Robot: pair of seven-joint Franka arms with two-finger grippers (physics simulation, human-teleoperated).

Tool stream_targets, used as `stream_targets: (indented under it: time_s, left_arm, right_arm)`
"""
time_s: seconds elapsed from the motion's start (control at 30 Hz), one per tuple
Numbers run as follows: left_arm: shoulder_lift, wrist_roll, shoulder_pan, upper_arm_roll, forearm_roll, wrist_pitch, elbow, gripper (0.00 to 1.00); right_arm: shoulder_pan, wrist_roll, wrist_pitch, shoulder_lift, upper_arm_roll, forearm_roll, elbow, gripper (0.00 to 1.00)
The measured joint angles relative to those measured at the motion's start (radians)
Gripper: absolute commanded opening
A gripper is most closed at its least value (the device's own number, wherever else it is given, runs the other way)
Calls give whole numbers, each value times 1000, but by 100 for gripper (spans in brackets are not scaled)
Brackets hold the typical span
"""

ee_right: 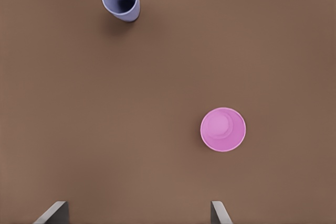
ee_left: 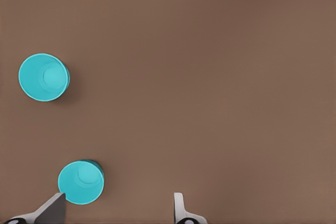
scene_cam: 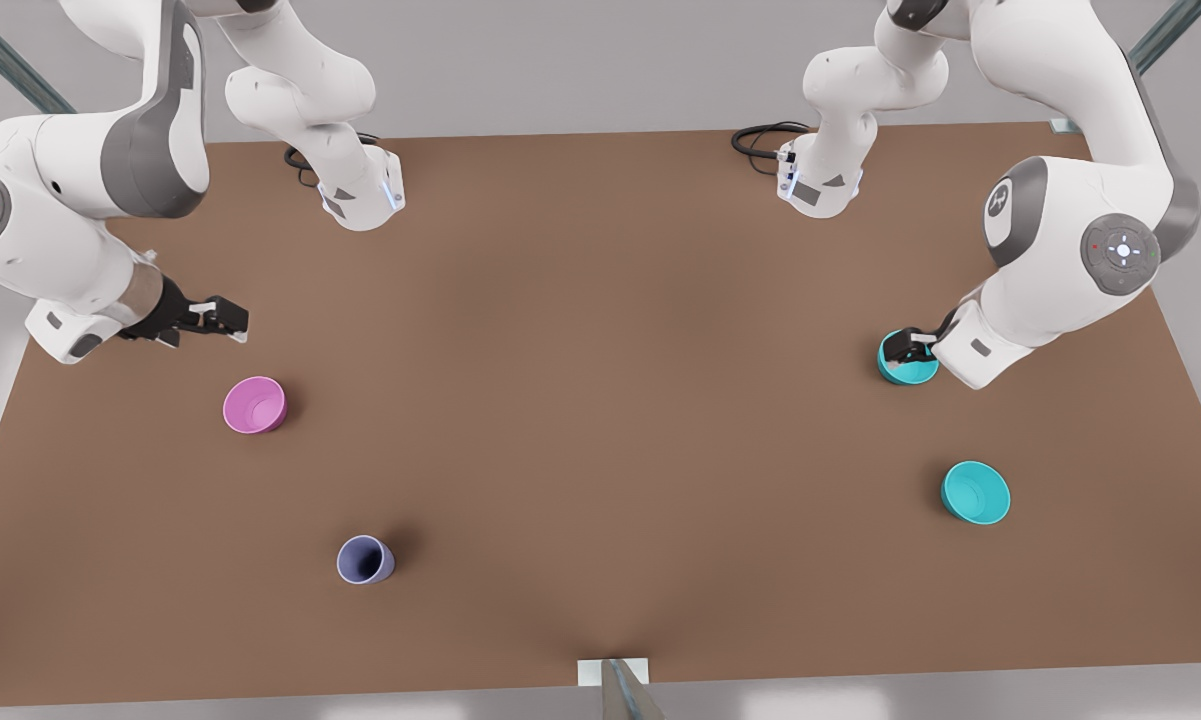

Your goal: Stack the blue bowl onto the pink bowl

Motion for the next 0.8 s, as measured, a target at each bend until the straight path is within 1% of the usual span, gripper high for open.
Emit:
stream_targets:
  time_s: [0.1,0.17,0.2,0.27,0.33,0.4,0.5,0.63,0.8]
  left_arm:
    - [3,-8,1,0,0,-6,0,100]
    - [4,-13,1,0,0,-8,0,100]
    - [9,-15,1,0,0,-9,0,100]
    - [15,-19,4,1,0,-11,0,100]
    - [19,-22,9,1,0,-17,0,100]
    - [21,-26,10,1,0,-26,0,100]
    - [33,-30,17,1,0,-37,0,100]
    - [41,-34,24,1,0,-44,0,100]
    - [44,-39,24,1,0,-49,0,100]
  right_arm:
    - [9,-5,2,4,-6,0,1,100]
    - [16,-22,-1,31,-29,7,-12,100]
    - [-13,-36,1,61,-34,13,-20,100]
    - [-168,-73,16,136,-39,37,-37,100]
    - [-291,-108,52,165,-42,52,-95,100]
    - [-325,-146,122,171,-42,61,-183,100]
    - [-350,-208,276,174,-42,79,-316,100]
    - [-355,-283,475,165,-41,105,-422,100]
    - [-356,-356,696,132,-41,117,-596,100]
